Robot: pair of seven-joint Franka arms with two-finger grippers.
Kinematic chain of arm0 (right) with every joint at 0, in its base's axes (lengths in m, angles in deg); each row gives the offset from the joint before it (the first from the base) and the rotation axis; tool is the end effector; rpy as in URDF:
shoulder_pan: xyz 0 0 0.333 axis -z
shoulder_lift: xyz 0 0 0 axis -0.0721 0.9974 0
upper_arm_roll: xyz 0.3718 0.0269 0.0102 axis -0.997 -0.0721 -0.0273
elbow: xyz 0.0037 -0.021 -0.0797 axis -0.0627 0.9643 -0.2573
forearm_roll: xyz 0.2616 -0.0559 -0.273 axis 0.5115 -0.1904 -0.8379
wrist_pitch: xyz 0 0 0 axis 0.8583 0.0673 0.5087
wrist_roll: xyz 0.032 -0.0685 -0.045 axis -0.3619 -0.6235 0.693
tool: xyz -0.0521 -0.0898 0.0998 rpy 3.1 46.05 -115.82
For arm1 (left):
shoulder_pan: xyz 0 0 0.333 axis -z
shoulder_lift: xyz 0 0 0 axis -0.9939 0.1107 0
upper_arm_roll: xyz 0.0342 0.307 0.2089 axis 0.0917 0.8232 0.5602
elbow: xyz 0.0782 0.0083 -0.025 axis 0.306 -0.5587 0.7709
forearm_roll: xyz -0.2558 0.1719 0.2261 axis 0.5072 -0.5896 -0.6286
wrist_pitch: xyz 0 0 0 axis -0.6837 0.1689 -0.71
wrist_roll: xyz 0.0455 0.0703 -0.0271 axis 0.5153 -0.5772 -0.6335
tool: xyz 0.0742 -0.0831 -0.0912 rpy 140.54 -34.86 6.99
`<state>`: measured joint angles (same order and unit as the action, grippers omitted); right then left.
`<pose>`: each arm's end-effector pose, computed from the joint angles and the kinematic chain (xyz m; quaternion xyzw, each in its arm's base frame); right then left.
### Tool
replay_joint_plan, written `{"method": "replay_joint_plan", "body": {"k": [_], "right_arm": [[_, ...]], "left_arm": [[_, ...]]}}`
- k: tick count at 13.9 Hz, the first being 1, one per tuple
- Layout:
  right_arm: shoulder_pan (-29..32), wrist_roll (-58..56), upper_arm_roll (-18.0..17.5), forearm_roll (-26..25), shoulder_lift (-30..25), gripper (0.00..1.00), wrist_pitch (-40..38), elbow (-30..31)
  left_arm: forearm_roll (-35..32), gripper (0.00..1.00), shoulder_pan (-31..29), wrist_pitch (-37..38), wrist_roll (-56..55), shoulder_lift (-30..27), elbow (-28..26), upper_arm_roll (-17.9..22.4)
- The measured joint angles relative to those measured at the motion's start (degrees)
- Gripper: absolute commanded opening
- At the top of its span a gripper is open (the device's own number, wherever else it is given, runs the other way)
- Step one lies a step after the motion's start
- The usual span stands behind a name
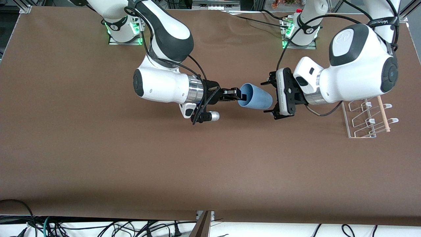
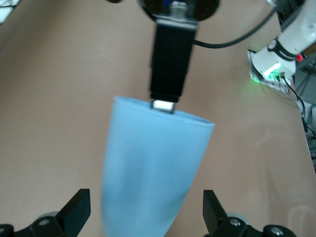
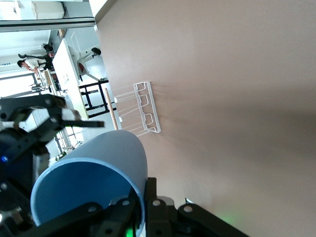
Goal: Transfer cup to left arm and place on rack
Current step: 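Grasp the cup's base with the left gripper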
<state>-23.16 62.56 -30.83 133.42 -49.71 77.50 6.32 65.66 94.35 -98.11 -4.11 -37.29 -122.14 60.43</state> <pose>0.6118 0.5392 0.4820 -0.8752 0.0582 0.0985 0.4700 0.6080 -0.2684 0.5326 0.7351 -0.6030 0.0961 0.2948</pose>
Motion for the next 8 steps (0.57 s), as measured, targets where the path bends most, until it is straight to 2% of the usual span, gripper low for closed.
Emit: {"method": "replay_joint_plan", "body": {"k": [3, 4, 5, 6, 7, 8], "right_arm": [[0.01, 0.00, -0.11, 0.04, 0.00, 0.00, 0.03, -0.01], [0.02, 0.00, -0.11, 0.06, 0.00, 0.00, 0.10, -0.01], [0.02, 0.00, -0.11, 0.07, 0.00, 0.00, 0.14, -0.01], [0.02, 0.00, -0.12, 0.07, 0.00, 0.00, 0.05, -0.01], [0.02, 0.00, -0.14, 0.06, 0.00, 0.00, -0.05, 0.01], [0.04, 0.00, -0.15, 0.13, 0.03, 0.00, -0.07, 0.00]], "left_arm": [[0.00, 1.00, 0.15, -0.53, 2.35, 0.53, -0.33, -0.39], [0.00, 0.84, 0.14, -0.79, 2.65, 0.62, -0.52, -0.39], [0.00, 0.47, 0.15, -0.99, 2.93, 0.69, -0.81, -0.39], [0.00, 0.23, 0.14, -1.36, 3.15, 0.80, -1.01, -0.38], [0.00, 0.12, 0.12, -1.81, 3.35, 0.90, -1.08, -0.35], [0.02, 0.10, 0.09, -1.84, 3.89, 0.91, -1.11, -0.34]]}}
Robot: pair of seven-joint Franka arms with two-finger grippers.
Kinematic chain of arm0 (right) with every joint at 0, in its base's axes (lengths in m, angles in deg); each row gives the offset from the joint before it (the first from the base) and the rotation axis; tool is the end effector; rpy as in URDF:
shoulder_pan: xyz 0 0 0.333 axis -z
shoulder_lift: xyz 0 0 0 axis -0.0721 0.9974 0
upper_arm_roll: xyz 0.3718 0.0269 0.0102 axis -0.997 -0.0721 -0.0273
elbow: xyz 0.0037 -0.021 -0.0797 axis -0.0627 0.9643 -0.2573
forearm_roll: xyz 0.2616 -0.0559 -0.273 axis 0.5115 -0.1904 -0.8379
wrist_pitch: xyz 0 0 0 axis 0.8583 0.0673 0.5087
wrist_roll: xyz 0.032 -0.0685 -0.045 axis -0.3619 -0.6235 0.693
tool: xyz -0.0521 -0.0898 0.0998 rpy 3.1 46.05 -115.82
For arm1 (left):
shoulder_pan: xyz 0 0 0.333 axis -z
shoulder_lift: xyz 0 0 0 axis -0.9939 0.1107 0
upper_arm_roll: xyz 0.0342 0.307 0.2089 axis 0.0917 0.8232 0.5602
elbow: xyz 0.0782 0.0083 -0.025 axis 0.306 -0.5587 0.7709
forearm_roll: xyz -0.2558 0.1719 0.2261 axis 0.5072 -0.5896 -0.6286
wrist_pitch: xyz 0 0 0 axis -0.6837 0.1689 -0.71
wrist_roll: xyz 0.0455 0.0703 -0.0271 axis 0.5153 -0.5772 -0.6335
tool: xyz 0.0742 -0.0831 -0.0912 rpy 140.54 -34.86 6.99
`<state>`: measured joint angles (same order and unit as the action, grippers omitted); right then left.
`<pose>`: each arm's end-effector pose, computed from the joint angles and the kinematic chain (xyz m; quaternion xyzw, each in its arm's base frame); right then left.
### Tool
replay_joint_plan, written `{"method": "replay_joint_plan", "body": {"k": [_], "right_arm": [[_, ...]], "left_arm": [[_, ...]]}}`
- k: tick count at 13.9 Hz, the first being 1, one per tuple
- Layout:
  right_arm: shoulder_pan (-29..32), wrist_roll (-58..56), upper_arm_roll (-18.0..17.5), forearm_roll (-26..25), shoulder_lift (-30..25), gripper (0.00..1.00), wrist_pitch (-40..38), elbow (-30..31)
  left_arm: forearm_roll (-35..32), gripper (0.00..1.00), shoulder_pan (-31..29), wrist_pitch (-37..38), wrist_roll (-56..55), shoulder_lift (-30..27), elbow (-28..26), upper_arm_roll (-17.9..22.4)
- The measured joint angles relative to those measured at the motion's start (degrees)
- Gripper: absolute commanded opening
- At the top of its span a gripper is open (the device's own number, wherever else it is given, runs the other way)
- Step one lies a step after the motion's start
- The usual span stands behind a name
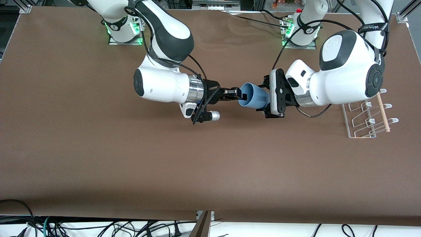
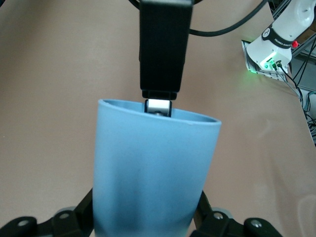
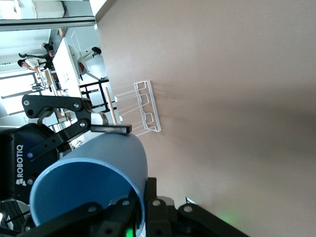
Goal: Transfer cup to left arm and place on rack
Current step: 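Grasp the cup's base with the left gripper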
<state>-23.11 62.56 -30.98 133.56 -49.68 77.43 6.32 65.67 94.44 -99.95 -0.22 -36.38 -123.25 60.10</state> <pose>0.6112 0.5399 0.4820 -0.8744 0.0582 0.1005 0.4710 0.6115 -0.2719 0.5154 0.7184 -0.6226 0.1036 0.2924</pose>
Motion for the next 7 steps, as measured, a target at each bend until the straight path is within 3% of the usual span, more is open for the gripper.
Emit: {"method": "replay_joint_plan", "body": {"k": [3, 4, 5, 7], "right_arm": [[0.01, 0.00, 0.00, 0.00, 0.00, 0.00, 0.00, 0.00], [0.01, 0.00, 0.00, 0.00, 0.00, 0.82, 0.01, 0.00], [0.02, 0.00, 0.00, 0.01, 0.00, 1.00, 0.01, 0.00], [0.21, 0.00, 0.00, 0.01, 0.00, 1.00, 0.40, -0.06]], "left_arm": [[0.00, 0.09, 0.00, -0.02, 0.06, 0.00, 0.00, 0.00], [0.00, 0.09, 0.00, -0.02, 0.06, 0.00, 0.00, 0.00], [0.00, 0.09, 0.00, -0.04, 0.06, 0.00, 0.00, 0.00], [0.00, 0.09, 0.00, -0.03, 0.06, 0.00, -0.03, -0.01]]}}
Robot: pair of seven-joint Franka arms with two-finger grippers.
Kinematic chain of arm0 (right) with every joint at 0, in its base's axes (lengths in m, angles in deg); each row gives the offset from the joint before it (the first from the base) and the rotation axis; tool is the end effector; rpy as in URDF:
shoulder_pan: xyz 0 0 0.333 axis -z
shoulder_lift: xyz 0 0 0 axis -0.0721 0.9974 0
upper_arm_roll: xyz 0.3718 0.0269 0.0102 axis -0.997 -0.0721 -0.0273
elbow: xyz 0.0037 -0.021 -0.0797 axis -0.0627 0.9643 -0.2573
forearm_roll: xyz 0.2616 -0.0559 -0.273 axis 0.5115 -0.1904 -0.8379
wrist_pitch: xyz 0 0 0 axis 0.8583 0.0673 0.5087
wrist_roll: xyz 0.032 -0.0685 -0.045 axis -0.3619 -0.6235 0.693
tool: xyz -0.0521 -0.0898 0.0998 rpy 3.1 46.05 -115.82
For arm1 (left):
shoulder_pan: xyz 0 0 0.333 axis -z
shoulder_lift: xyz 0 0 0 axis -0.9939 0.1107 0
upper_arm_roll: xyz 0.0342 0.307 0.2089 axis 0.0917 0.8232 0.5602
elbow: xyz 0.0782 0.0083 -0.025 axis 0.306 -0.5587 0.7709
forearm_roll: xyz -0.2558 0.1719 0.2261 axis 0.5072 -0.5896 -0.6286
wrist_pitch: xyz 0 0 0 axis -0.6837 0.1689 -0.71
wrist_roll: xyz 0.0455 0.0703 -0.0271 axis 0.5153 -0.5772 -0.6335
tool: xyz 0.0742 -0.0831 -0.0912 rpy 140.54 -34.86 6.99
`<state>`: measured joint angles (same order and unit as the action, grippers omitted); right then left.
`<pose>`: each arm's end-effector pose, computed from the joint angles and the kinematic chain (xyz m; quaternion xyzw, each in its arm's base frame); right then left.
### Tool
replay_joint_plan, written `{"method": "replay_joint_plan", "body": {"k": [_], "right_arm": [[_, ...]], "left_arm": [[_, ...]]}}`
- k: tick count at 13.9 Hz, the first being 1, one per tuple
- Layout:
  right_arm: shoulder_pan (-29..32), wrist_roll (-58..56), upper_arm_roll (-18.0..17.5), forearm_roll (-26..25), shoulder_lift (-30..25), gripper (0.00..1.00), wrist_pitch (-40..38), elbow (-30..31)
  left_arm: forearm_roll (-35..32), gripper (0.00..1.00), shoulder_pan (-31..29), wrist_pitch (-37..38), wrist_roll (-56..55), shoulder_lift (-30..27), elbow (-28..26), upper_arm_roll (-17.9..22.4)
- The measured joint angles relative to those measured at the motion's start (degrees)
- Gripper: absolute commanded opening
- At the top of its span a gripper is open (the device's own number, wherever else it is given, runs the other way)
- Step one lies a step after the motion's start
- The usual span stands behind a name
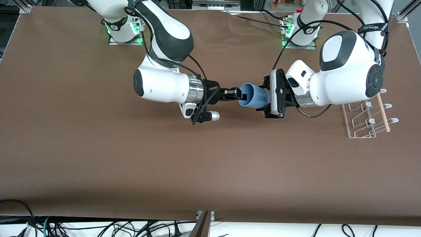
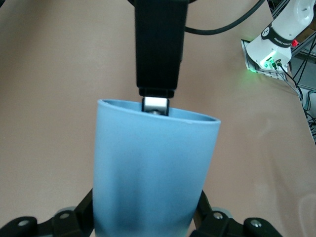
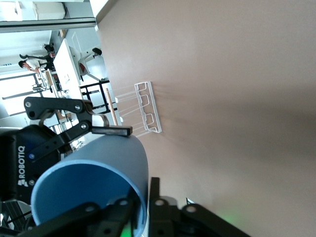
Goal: Transfer cup to left arm and place on rack
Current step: 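Grasp the cup's base with the left gripper, then open the right gripper while the left gripper pulls the cup away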
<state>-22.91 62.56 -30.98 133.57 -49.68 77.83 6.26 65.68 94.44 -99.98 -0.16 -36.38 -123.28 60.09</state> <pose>0.6143 0.5374 0.4829 -0.8739 0.0613 0.0964 0.4725 0.6115 -0.2720 0.5152 0.7181 -0.6229 0.1038 0.2924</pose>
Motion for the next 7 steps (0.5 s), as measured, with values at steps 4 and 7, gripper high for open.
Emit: {"method": "replay_joint_plan", "body": {"k": [4, 7], "right_arm": [[1.89, 0.00, 0.02, 0.06, 0.00, 1.00, -0.37, -0.48], [4.17, 0.00, 0.06, 0.10, -0.01, 1.00, -1.64, -0.93]], "left_arm": [[0.00, 0.08, -0.01, -0.05, -0.09, 0.00, 0.02, -0.03], [0.00, 0.08, -0.21, 1.73, -0.14, -0.23, 0.03, 0.24]]}}
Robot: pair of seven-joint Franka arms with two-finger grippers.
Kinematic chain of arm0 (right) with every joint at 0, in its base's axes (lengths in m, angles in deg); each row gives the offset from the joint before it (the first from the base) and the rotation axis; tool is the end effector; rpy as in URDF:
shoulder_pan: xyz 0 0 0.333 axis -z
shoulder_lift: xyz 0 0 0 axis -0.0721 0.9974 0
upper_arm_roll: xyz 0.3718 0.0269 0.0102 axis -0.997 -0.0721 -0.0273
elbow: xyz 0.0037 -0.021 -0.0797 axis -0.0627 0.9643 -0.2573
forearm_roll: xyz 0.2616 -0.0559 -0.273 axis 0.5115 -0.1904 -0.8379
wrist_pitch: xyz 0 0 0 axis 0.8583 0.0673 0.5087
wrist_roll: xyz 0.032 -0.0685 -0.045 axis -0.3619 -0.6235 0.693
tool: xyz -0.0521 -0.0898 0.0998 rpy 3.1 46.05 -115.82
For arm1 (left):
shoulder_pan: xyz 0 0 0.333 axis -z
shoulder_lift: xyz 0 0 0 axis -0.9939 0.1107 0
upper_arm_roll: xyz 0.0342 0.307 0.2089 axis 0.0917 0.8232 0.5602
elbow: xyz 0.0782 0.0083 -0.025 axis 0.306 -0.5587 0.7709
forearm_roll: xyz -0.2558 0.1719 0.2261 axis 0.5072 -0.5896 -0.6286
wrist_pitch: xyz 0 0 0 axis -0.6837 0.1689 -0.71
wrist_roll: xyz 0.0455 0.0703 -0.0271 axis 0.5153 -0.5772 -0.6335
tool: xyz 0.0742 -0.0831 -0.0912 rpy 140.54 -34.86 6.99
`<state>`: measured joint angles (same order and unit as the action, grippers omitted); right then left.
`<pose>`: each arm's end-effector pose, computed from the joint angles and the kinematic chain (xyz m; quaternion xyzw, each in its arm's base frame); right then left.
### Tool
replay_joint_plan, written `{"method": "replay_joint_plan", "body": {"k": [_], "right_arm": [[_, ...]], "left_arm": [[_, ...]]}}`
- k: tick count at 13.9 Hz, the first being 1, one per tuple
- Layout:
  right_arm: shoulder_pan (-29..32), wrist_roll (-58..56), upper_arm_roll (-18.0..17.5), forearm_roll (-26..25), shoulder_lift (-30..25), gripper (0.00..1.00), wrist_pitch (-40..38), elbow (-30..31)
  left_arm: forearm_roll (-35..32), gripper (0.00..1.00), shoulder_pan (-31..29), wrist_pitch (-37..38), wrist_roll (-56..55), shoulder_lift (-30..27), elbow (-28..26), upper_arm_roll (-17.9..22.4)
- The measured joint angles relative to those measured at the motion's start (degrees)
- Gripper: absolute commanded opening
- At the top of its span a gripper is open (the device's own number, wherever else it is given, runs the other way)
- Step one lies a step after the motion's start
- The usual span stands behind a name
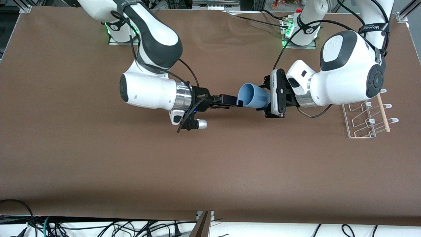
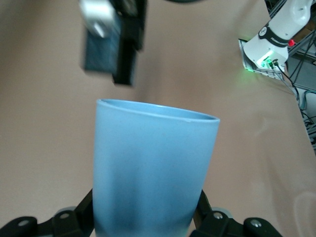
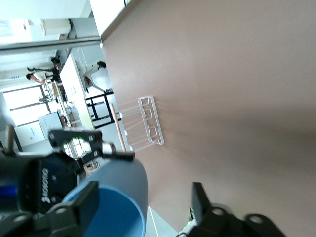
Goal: Transfer cup to left arm and place on rack
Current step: 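Open the right gripper while the left gripper pulls the cup away, then carry the cup with the left gripper over the wire rack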
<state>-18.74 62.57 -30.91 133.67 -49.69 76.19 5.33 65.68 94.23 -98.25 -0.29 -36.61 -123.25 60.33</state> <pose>0.6500 0.4922 0.4897 -0.8704 0.0848 0.0853 0.4775 0.6080 -0.2680 0.5162 0.7173 -0.6229 0.0937 0.2977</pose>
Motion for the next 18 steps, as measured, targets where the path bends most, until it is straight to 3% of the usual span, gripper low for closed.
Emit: {"method": "replay_joint_plan", "body": {"k": [2, 5, 11, 15, 18], "right_arm": [[2.84, -0.05, 0.10, 0.00, -0.03, 1.00, -3.76, -0.34], [7.87, -0.54, 0.31, -1.53, -1.24, 1.00, -10.33, -1.33], [15.59, -8.48, 0.87, -14.31, -1.78, 1.00, -20.86, -1.29], [16.10, -10.44, 4.64, -24.34, -2.72, 1.00, -22.01, -0.28], [16.24, -11.48, 8.04, -30.75, -5.49, 1.00, -22.86, 3.26]], "left_arm": [[-1.13, 0.09, -0.26, 2.20, -0.16, -0.12, 0.02, 0.65], [-10.97, 0.09, -1.62, 7.41, -1.63, -0.44, 0.16, 0.91], [-36.43, 0.11, -0.62, 20.00, -14.40, -3.91, 0.29, -0.63], [-54.83, 0.12, 3.04, 26.32, -18.75, -3.53, -0.34, -1.10], [-63.07, 0.13, 3.49, 29.42, -19.33, -1.69, -0.90, -1.01]]}}
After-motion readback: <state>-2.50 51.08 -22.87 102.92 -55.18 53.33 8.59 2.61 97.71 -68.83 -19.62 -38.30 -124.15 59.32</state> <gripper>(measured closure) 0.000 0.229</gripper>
